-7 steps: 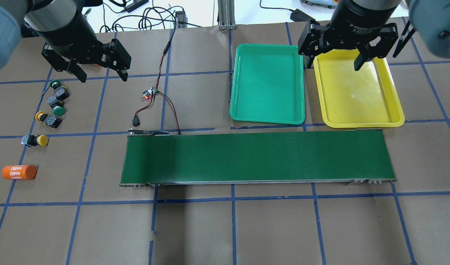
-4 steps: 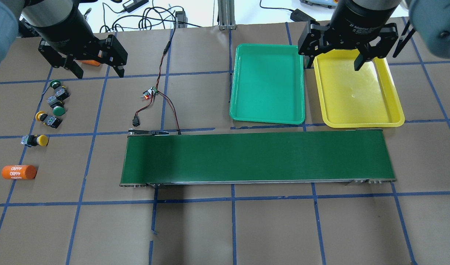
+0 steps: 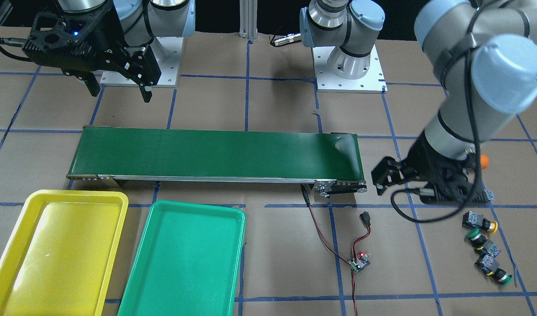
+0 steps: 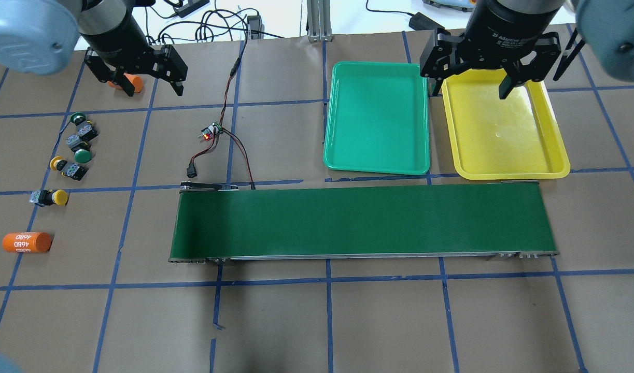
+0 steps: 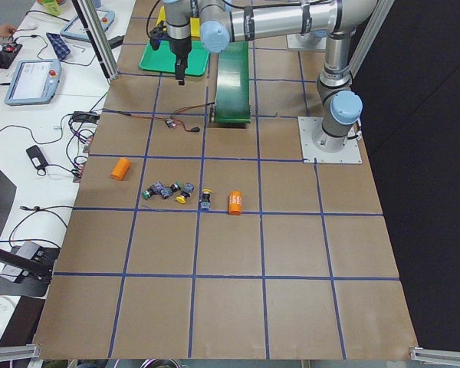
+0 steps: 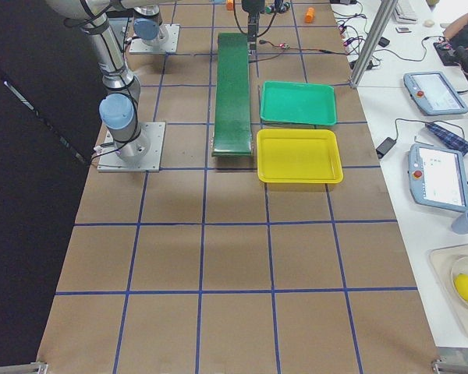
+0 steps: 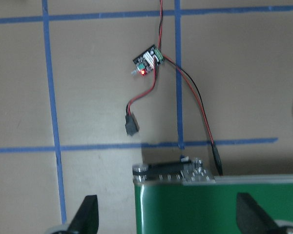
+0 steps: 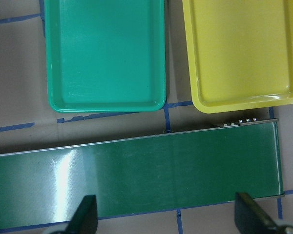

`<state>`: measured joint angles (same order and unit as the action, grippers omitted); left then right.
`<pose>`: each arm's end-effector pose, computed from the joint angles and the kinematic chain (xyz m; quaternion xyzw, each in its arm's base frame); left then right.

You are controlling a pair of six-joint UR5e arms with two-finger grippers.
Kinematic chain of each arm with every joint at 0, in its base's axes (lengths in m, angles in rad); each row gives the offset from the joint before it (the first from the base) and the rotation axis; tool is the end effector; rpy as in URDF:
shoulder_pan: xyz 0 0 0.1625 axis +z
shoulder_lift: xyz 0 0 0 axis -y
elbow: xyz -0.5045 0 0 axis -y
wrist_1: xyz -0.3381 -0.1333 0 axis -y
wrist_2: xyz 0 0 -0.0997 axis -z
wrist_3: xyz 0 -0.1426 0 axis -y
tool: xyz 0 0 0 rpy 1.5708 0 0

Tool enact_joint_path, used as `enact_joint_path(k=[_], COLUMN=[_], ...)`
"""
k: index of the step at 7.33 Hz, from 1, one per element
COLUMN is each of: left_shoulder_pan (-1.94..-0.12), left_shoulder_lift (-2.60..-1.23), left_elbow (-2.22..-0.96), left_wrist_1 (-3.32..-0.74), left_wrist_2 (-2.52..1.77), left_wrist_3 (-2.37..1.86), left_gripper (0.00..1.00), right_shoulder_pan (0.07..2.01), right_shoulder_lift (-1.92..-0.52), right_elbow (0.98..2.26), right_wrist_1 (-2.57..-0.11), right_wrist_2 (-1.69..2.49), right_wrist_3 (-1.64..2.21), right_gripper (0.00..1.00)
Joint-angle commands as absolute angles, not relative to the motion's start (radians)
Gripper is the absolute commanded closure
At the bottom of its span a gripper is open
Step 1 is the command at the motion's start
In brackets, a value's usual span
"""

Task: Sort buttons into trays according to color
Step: 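Grasp the plain orange cylinder with the left gripper and lift it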

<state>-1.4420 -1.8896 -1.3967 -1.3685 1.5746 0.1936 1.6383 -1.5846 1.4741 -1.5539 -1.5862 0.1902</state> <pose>-0.0545 -0.6125 0.4562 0.0323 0.9991 -0.0281 0.0065 0.1606 -0.4318 0.5716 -0.0616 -0.9970 0.0474 0.0016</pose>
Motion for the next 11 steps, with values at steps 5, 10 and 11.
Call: enact_joint_path(k=[5,10,11], left_shoulder_pan=[-1.227,-1.207,-1.201], left_shoulder_lift=[-2.468,-2.542,-2.549], left_elbow=[-0.835,-0.83,-0.825], left_wrist_1=[-1.249,-1.18,-1.178], left_wrist_2=[1.574,1.528,1.517], left_wrist_3=[0.675,0.712,0.712], left_gripper=[0.0,0.0,0.0], right_shoulder_pan=[1.638,1.638,1.638], right_shoulder_lift=[-1.585,-1.585,-1.585], right_elbow=[1.474,1.477,1.479], right_wrist_1=[-1.554,-1.554,-1.554], right_wrist_2=[-1.586,-1.586,-1.586], right_wrist_3=[0.19,0.189,0.189], right_gripper=[0.0,0.0,0.0])
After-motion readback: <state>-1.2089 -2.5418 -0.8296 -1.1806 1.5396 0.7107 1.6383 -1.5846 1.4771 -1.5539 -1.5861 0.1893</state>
